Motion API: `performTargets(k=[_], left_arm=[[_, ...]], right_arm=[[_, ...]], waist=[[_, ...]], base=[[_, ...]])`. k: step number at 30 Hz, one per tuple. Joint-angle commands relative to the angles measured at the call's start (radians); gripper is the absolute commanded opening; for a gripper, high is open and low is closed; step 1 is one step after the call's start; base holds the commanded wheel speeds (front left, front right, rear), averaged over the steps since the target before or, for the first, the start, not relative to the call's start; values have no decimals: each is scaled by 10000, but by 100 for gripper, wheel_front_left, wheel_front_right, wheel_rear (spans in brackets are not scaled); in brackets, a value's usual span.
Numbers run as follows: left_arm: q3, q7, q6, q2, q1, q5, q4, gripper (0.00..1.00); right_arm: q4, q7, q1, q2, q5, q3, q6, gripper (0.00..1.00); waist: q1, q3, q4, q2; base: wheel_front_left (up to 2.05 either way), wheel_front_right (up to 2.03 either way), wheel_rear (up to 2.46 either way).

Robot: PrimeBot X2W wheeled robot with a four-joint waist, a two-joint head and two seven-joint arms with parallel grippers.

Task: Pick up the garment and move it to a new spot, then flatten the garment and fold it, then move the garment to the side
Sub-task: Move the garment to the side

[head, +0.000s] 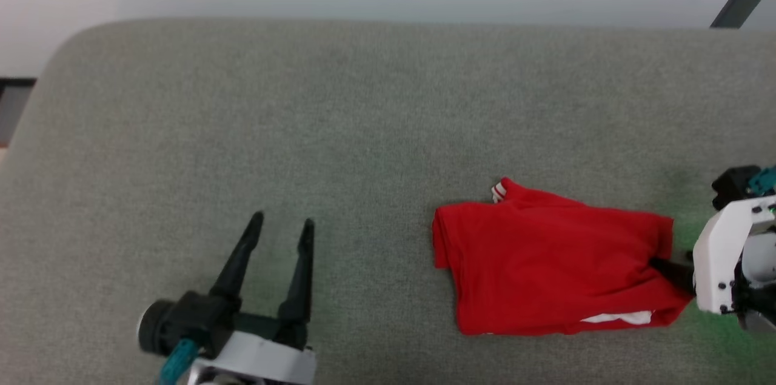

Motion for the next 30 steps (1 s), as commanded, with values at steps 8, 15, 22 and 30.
performTargets(k=[8,15,22,30], left_arm=[[-108,-10,-22,100,-690,171,90,100],[-150,-10,-22,407,-898,102,54,100],[-181,-10,-22,720,-1067,154,-62,100],[-746,-10,-22,1331,-1990,391,-100,100]], right_arm=[[424,-609,-154,400,877,1114,-14,6],[366,-1757,-432,168,1512,1402,-25,0],[436,-3204,-362,-634,2127,899,-30,0],[1026,-4780,-743,-1583,2214,-29,-14,0]], waist=[[1,830,-122,0],[1,824,-735,0],[1,964,-1783,0],[1,1790,-2843,0]], base=[[0,0,0],[0,0,0],[0,0,0],[0,0,0]])
